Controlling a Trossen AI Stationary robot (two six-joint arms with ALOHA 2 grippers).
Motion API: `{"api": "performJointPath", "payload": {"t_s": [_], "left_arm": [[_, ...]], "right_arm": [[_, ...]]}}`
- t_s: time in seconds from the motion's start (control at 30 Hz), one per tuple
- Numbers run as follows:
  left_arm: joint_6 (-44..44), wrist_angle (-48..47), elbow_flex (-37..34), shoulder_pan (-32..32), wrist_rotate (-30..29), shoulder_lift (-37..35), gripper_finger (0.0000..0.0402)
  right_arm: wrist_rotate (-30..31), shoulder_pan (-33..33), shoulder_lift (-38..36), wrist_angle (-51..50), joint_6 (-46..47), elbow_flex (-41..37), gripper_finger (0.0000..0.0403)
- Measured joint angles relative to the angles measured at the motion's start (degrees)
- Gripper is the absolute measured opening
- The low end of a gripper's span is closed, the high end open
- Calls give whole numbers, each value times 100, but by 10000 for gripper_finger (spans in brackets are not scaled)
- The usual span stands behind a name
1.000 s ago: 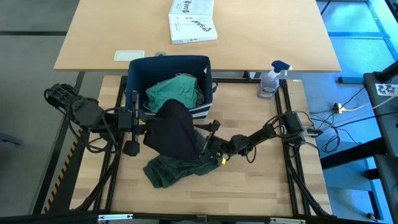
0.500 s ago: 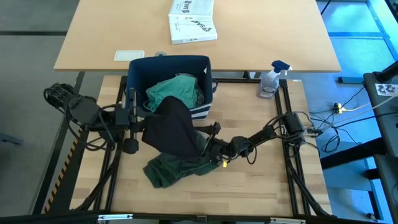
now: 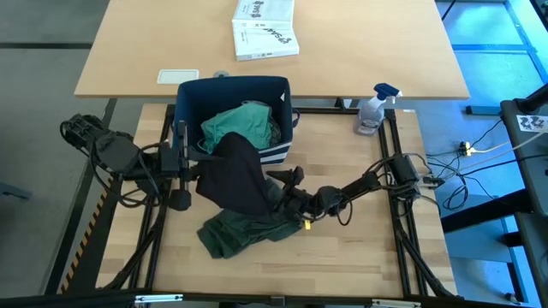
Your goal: Fold Laundry from Bin
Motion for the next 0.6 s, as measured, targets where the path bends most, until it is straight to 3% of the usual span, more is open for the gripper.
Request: {"api": "performJointPath", "payload": {"t_s": [0.2, 0.6], "left_arm": [[-3, 2, 0, 0, 1, 0, 12], [19, 132, 0, 0, 1, 0, 12]], "right_arm": [[-305, 0, -4, -327, -99, 321, 367], [-662, 0, -7, -1994, 156, 984, 367]]}}
